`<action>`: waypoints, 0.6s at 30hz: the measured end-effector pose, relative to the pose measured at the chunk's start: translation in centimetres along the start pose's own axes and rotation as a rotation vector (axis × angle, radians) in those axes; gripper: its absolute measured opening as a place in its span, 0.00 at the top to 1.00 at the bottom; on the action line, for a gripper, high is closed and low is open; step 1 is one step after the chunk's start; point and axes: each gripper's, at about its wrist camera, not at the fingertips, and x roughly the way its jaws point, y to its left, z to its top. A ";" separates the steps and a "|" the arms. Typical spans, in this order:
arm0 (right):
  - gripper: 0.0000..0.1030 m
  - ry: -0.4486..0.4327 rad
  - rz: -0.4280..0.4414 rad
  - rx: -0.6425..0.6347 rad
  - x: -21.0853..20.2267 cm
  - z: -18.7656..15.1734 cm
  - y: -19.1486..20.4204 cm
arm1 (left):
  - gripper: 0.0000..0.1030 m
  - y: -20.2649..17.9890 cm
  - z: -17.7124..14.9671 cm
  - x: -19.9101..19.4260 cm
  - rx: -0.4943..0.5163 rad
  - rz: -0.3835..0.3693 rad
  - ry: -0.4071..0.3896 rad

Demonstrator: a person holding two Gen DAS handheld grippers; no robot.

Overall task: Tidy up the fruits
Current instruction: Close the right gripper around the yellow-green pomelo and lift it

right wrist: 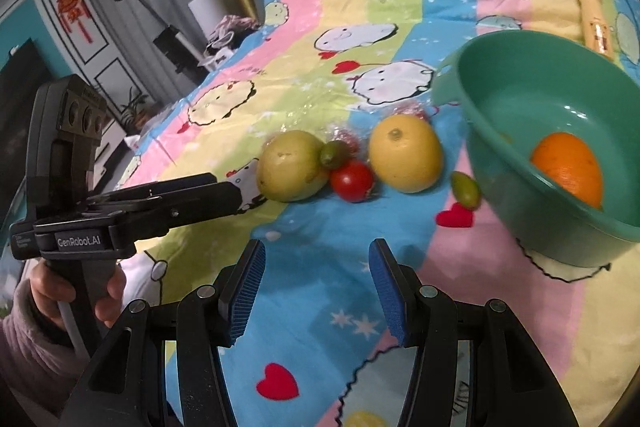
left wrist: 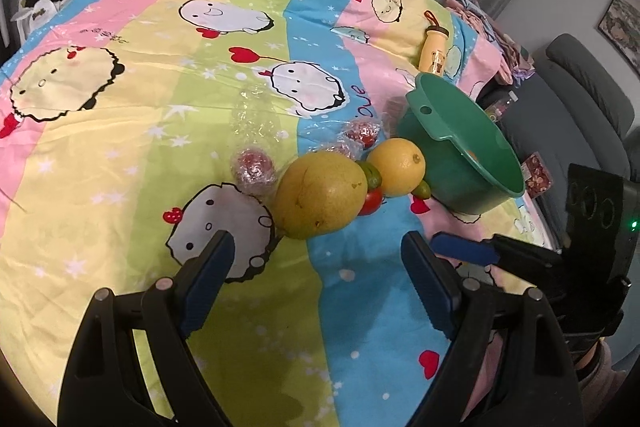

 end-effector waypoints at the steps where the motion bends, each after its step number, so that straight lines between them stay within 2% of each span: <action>1: 0.47 0.003 0.008 0.002 0.2 0.1 0.0 | 0.17 0.1 0.1 0.1 -0.005 -0.009 0.000; 11: 0.47 0.012 0.084 0.009 2.9 1.2 1.0 | 0.19 0.2 1.9 1.4 0.012 -0.063 -0.028; 15: 0.47 0.009 0.097 0.021 4.2 1.9 1.1 | 0.25 0.4 2.3 2.1 0.001 -0.083 -0.017; 18: 0.47 0.020 0.132 0.053 5.2 2.3 1.0 | 0.25 0.8 2.5 2.7 -0.020 -0.079 -0.012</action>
